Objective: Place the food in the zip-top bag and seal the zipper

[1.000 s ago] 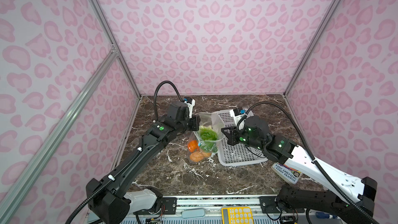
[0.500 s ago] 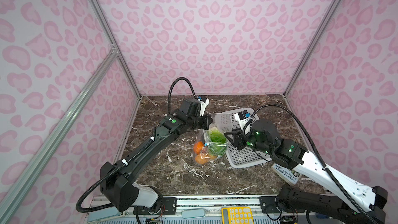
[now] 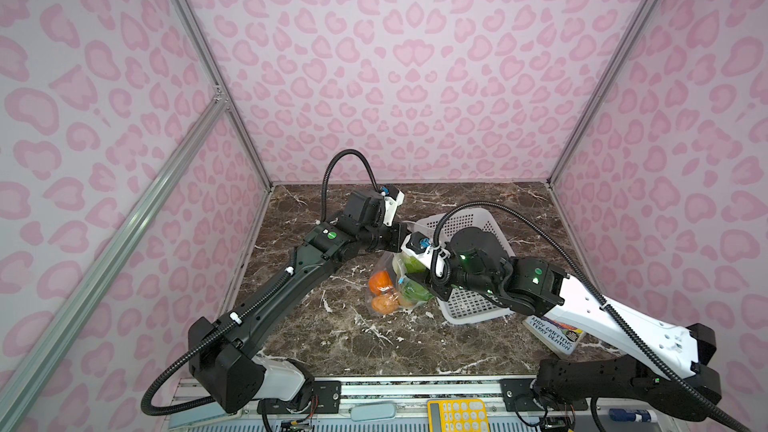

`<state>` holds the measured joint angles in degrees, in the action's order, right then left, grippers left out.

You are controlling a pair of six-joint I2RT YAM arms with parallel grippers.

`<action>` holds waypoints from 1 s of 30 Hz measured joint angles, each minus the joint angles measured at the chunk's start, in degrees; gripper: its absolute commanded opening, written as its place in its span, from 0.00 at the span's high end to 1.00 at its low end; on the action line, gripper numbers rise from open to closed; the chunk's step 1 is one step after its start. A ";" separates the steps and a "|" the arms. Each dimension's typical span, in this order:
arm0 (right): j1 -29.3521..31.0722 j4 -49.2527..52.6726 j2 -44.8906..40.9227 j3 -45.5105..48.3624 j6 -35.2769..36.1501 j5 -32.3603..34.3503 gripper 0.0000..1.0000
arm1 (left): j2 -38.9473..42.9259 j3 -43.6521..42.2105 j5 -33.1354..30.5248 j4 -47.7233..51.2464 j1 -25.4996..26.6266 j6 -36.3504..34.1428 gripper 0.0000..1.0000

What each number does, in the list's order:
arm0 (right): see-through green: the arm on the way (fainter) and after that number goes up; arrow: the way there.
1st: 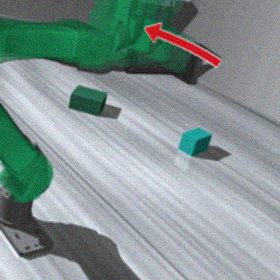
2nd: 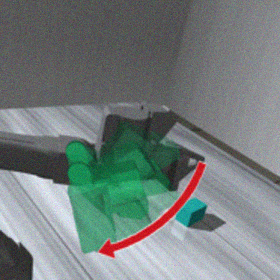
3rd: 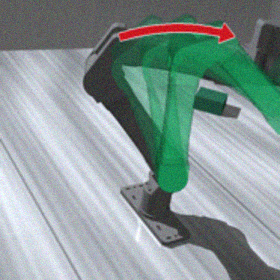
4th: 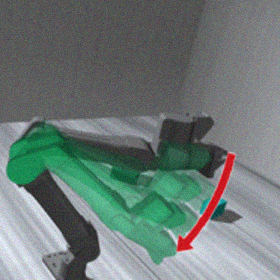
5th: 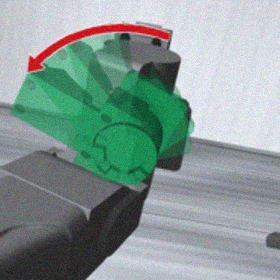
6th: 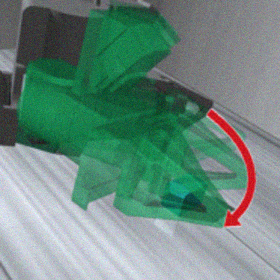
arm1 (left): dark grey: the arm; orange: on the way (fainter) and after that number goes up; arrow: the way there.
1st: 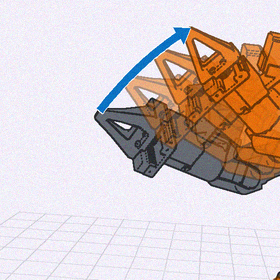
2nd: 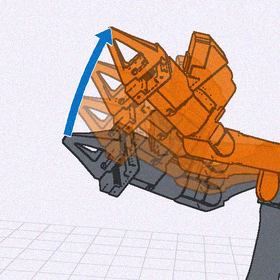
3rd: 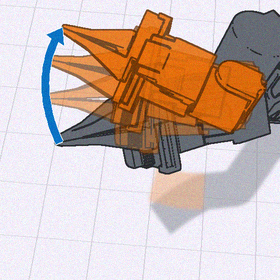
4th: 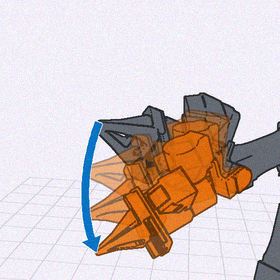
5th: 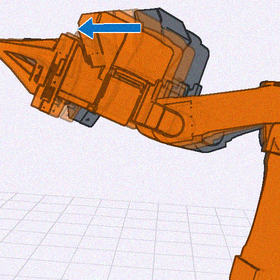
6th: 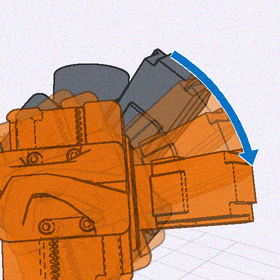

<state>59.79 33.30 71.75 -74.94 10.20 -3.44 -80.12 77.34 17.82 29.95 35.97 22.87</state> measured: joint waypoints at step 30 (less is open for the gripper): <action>-6.01 -15.56 3.87 6.71 -13.97 -3.65 1.00 | 20.37 -11.56 -10.47 -5.35 -7.10 3.06 0.01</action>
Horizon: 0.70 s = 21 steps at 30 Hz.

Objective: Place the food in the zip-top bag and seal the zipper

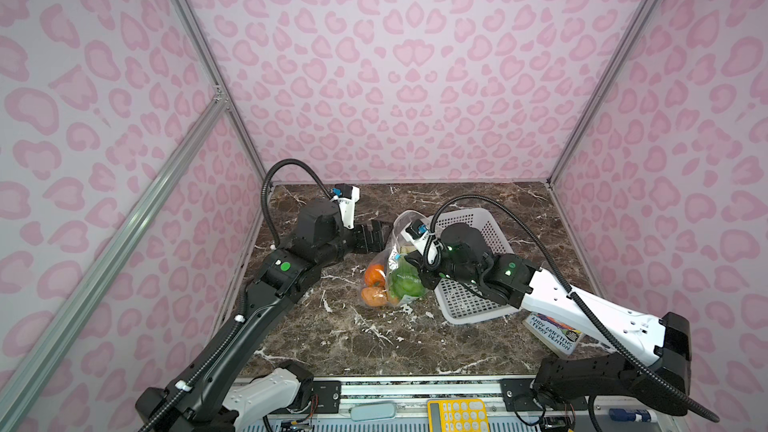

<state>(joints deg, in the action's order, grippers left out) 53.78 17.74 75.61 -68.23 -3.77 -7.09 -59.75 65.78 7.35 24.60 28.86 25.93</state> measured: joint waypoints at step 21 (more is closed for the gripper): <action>-0.55 -9.44 1.20 -4.70 -12.07 -0.92 1.00 | 16.11 -14.60 9.94 -12.68 -2.19 -11.19 0.03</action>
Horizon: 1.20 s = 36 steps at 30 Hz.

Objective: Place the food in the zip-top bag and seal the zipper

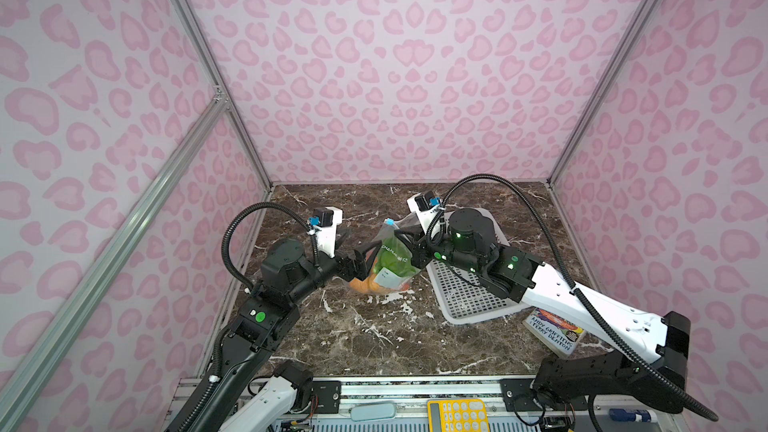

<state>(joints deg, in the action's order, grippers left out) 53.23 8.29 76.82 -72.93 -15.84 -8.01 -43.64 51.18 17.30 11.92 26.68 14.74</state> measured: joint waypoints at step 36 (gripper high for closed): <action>-2.12 -2.82 -0.04 3.08 -1.14 -5.55 1.00 | -13.81 4.52 18.10 -3.04 -4.50 -7.65 0.73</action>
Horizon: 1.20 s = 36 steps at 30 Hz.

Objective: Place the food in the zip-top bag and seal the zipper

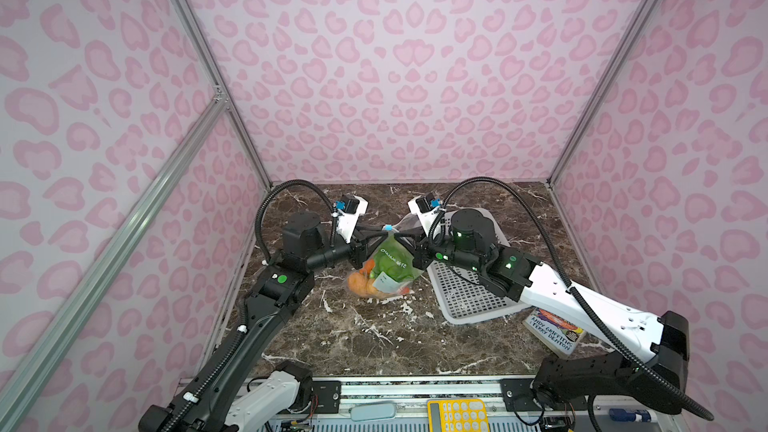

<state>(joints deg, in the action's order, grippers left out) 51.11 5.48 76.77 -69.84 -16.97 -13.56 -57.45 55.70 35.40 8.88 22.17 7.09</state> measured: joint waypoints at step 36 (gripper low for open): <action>-5.14 17.09 9.77 -20.15 29.33 -14.53 0.58 | -1.40 0.00 5.29 1.79 -0.31 -3.65 0.96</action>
<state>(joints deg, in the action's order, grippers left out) 45.98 22.57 86.54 -90.00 12.36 -28.10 -58.85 55.70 40.69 10.68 21.87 3.44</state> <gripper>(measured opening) 0.436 0.049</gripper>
